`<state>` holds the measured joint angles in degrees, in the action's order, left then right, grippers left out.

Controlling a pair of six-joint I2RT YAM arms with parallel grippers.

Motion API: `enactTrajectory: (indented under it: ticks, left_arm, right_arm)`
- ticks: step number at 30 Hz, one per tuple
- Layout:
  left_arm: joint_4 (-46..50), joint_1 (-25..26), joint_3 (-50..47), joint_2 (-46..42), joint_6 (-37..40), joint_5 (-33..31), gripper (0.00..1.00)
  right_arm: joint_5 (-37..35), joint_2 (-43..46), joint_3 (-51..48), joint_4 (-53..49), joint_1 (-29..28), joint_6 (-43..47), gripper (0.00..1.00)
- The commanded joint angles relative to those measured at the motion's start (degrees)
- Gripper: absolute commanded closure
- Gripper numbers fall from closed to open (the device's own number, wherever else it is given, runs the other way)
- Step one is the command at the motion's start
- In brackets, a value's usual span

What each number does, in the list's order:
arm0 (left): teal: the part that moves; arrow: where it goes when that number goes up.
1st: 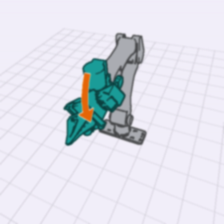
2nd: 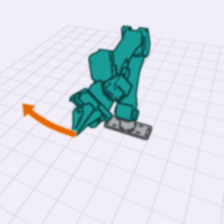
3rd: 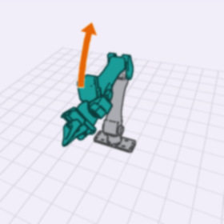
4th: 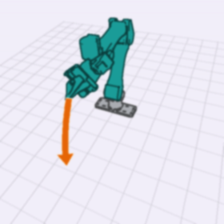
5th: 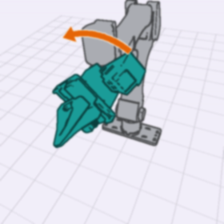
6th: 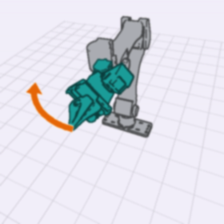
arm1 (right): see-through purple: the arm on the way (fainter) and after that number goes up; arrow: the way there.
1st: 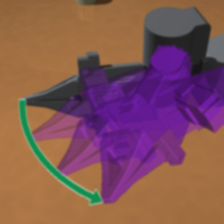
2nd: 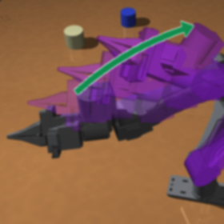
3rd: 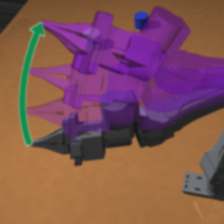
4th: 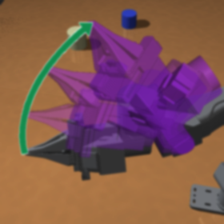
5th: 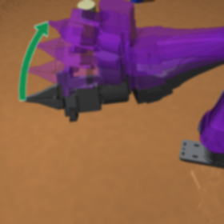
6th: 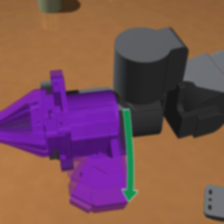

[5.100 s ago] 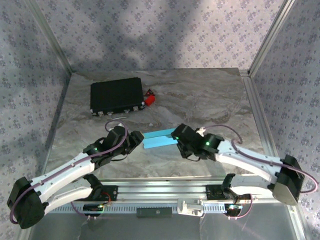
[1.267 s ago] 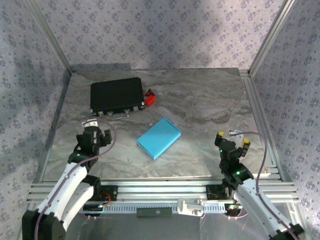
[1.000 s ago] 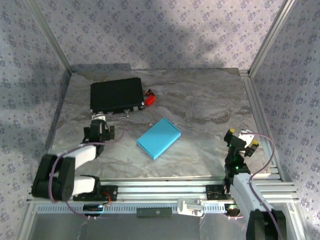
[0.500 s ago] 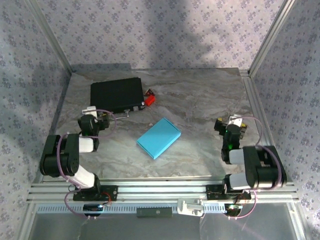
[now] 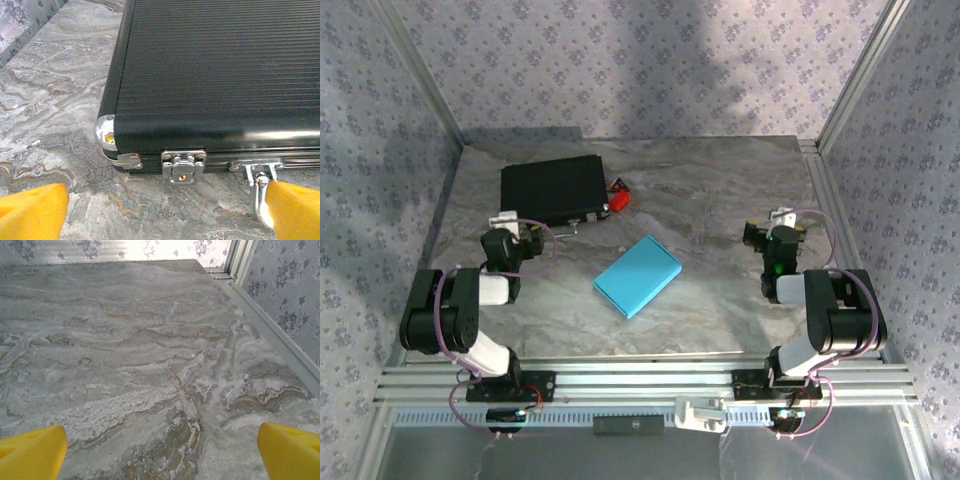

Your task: Fold the paper box

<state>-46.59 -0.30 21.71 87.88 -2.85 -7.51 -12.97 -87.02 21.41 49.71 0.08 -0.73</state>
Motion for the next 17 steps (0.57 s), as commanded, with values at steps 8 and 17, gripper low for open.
enactTrajectory:
  ticks: [8,17]
  left_arm:
    - [-0.7,0.03,1.68,0.08,0.7,0.99,0.0]
    - [-0.7,0.03,1.66,0.05,0.69,0.96,0.0]
  right_arm:
    - [0.14,-0.04,0.01,-1.55,-0.08,0.38,0.01]
    - [-1.26,-0.02,-0.27,-0.85,-0.77,0.73,0.01]
